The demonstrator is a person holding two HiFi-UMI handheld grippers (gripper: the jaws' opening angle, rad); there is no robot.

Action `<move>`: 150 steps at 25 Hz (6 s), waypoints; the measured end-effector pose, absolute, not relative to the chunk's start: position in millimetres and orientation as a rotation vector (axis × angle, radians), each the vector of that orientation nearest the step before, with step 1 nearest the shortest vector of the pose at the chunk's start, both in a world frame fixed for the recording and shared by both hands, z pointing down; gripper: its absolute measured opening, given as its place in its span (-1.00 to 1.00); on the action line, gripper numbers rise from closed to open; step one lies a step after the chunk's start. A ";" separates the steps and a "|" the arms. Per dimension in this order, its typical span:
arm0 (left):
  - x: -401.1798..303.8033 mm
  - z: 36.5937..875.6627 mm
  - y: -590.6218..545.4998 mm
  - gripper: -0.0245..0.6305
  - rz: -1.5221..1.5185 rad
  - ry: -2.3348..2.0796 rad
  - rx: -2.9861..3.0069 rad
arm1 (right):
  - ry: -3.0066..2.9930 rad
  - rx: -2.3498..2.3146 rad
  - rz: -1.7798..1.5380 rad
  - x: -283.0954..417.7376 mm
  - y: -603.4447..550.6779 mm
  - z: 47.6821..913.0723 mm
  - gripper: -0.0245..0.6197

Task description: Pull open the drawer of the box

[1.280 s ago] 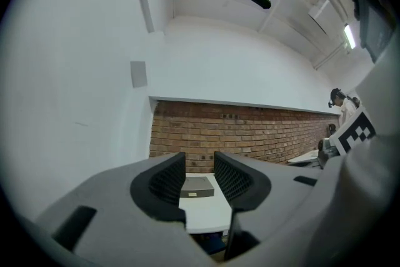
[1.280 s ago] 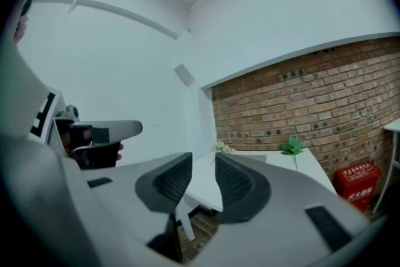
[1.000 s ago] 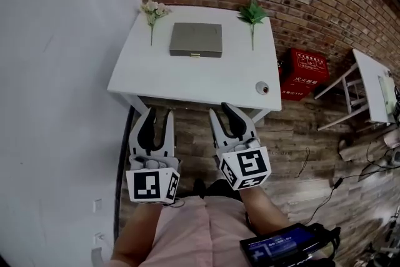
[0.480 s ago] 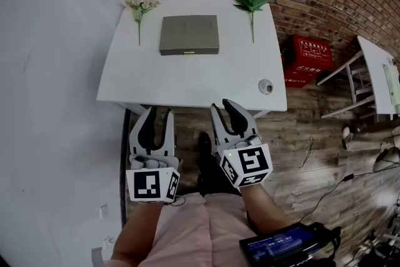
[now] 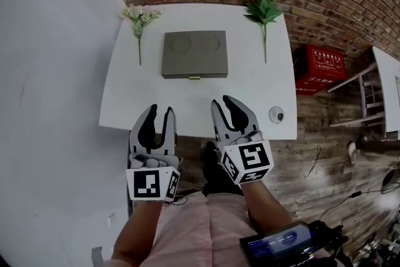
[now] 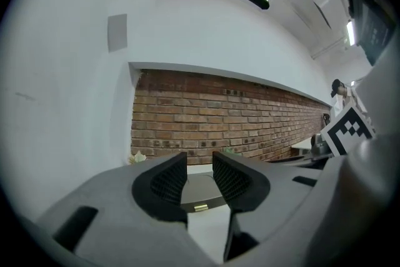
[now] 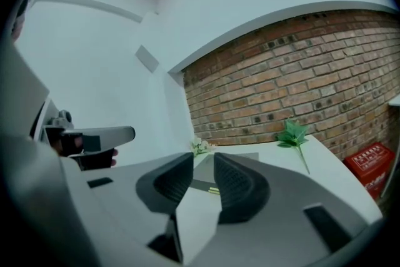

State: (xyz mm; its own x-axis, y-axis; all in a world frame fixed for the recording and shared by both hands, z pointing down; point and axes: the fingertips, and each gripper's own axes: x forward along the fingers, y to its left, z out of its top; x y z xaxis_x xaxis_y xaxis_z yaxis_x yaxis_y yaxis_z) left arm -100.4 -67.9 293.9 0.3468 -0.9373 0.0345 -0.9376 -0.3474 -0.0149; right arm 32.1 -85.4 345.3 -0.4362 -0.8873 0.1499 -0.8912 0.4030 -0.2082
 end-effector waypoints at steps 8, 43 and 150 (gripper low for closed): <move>-90.9 264.2 -131.0 -0.55 0.028 -1.850 2.613 | -2.690 1.634 0.331 33.7 -158.0 317.3 -0.59; -134.9 355.1 -207.3 -0.57 0.181 -1.655 2.518 | -2.428 1.571 0.838 -12.6 -193.8 464.1 -0.59; -154.0 356.4 -173.8 -0.58 0.198 -1.772 2.441 | -2.190 1.265 2.117 -24.2 -185.7 537.5 -0.80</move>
State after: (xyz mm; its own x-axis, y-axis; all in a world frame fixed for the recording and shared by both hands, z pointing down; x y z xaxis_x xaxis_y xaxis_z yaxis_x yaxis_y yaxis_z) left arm -154.0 -173.8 356.4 0.3067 -0.9356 0.1751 -0.9512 -0.3081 0.0198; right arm -24.2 -185.7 537.5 -0.6956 -0.6063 0.3855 -0.4058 -0.1112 -0.9072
